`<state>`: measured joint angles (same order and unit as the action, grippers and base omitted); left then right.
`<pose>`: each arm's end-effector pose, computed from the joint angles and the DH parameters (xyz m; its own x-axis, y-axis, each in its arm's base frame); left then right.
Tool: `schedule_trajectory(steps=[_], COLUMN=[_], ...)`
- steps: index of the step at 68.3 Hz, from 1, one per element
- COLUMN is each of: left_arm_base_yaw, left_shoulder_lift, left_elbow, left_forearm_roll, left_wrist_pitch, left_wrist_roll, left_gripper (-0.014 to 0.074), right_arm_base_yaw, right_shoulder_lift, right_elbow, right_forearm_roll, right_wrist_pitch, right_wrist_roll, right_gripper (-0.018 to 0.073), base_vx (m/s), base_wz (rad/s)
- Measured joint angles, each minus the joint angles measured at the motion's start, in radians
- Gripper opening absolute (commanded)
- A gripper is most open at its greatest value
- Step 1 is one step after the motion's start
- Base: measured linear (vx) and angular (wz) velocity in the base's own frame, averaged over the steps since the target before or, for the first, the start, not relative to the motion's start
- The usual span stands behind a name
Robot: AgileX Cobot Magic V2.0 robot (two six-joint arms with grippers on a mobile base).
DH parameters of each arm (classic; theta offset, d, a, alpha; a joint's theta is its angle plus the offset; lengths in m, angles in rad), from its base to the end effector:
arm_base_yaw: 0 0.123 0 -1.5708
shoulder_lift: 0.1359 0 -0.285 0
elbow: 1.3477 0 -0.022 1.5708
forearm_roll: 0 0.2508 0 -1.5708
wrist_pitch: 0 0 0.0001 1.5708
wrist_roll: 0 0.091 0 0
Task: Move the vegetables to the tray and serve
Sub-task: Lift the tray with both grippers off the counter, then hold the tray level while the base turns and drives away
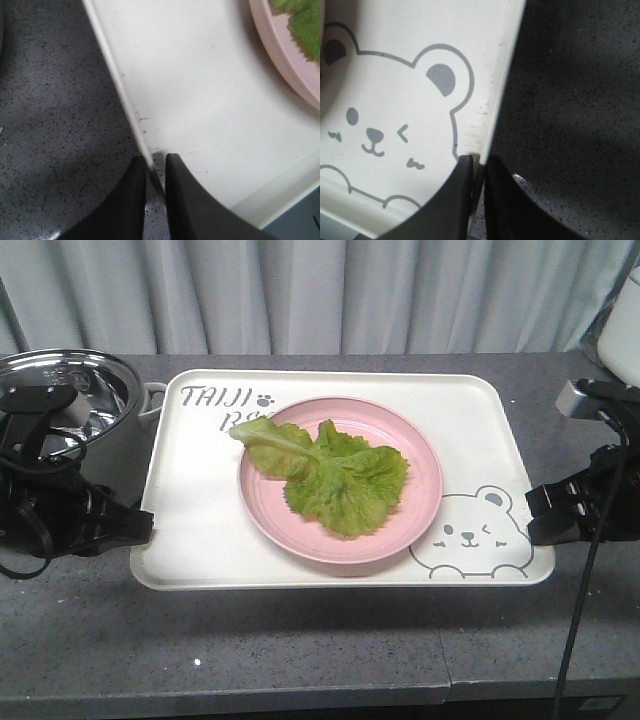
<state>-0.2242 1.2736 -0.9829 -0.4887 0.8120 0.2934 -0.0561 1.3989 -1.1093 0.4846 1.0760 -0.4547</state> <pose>0.2405 -0.0867 0.3054 -0.8166 0.1310 -0.5621 0.3551 0.8817 -0.3105 0.2695 0.0223 0.3008 -0.9008 -0.1396 -0.4113 -0.2810 0.9093 0.3069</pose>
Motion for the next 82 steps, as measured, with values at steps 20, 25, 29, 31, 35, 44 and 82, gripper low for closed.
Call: schedule_trajectory(steps=[20, 25, 29, 31, 35, 44, 82], left_arm_base_yaw=[0.0, 0.0, 0.0, 0.0, 0.0, 0.0, 0.0], left_shoulder_lift=[0.0, 0.0, 0.0, 0.0, 0.0, 0.0, 0.0], left_elbow=[0.0, 0.001, 0.001, 0.001, 0.001, 0.001, 0.001], left_forearm_roll=[0.001, 0.001, 0.001, 0.001, 0.001, 0.001, 0.001], left_wrist_pitch=[0.0, 0.0, 0.0, 0.0, 0.0, 0.0, 0.0], left_wrist_roll=[0.0, 0.0, 0.0, 0.0, 0.0, 0.0, 0.0], left_gripper=[-0.0006, -0.0006, -0.0006, -0.0006, -0.0006, -0.0006, -0.0006], right_arm_base_yaw=[0.0, 0.0, 0.0, 0.0, 0.0, 0.0, 0.0], right_shoulder_lift=[0.0, 0.0, 0.0, 0.0, 0.0, 0.0, 0.0], right_elbow=[0.0, 0.0, 0.0, 0.0, 0.0, 0.0, 0.0], right_forearm_roll=[0.0, 0.0, 0.0, 0.0, 0.0, 0.0, 0.0], right_wrist_pitch=[0.001, 0.001, 0.001, 0.001, 0.001, 0.001, 0.001], right_wrist_roll=[0.0, 0.0, 0.0, 0.0, 0.0, 0.0, 0.0], right_gripper=[-0.0003, -0.0003, -0.0003, -0.0003, -0.0003, -0.0003, -0.0003], base_vx=[-0.03, -0.04, -0.04, -0.04, -0.04, -0.04, -0.04], base_wz=[-0.12, -0.21, -0.25, -0.28, -0.3, -0.35, -0.44])
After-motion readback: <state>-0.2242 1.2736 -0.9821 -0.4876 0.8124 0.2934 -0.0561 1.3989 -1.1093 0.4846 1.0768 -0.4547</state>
